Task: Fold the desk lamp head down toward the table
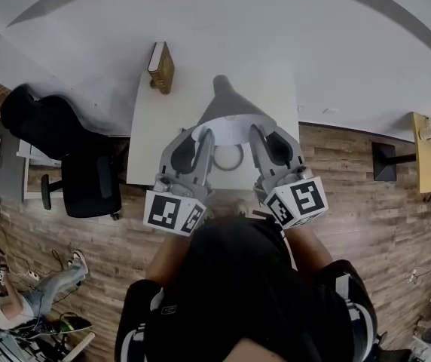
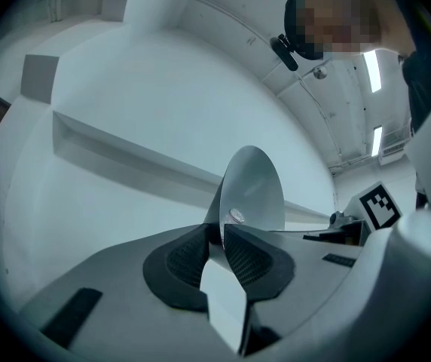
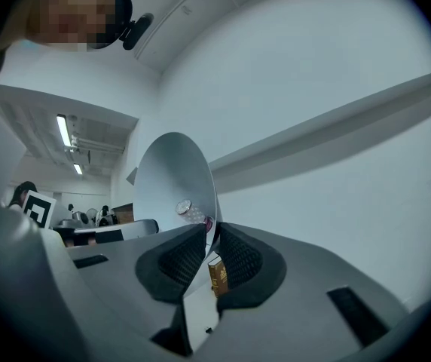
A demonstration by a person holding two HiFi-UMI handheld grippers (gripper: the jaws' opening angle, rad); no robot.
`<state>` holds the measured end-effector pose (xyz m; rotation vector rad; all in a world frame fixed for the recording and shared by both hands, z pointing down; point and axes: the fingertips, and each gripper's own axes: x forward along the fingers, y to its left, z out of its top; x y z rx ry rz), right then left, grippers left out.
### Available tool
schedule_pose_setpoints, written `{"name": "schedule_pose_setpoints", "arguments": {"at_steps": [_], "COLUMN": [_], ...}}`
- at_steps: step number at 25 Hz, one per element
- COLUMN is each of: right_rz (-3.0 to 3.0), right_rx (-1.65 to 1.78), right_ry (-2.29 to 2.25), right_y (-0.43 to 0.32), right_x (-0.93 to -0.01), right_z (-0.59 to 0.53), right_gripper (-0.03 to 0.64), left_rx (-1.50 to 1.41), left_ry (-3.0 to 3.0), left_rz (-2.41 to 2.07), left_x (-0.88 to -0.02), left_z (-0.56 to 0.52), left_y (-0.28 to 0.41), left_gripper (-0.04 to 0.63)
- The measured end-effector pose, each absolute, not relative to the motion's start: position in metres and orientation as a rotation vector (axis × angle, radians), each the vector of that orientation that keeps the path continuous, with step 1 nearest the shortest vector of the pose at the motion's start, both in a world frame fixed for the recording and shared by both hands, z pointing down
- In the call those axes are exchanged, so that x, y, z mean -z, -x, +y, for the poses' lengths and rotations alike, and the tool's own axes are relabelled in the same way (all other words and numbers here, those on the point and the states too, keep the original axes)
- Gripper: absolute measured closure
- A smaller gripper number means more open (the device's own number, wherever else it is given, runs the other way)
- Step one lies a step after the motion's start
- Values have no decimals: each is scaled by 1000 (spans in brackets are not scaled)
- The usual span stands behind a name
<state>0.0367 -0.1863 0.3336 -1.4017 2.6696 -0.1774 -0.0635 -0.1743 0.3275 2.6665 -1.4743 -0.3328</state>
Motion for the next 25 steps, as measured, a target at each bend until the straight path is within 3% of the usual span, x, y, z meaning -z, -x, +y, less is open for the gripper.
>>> {"name": "schedule_pose_setpoints", "arguments": {"at_steps": [25], "right_rz": [2699], "right_rx": [225], "right_ry": [1411], "right_y": [-39], "right_x": [-362], "right_z": [-176], "right_gripper": [566], "left_rx": [292], "left_ry": [-2647], "left_rz": [-1453], "left_x": [-357], "left_z": [-165], "left_y": [62], "left_gripper": [531]}}
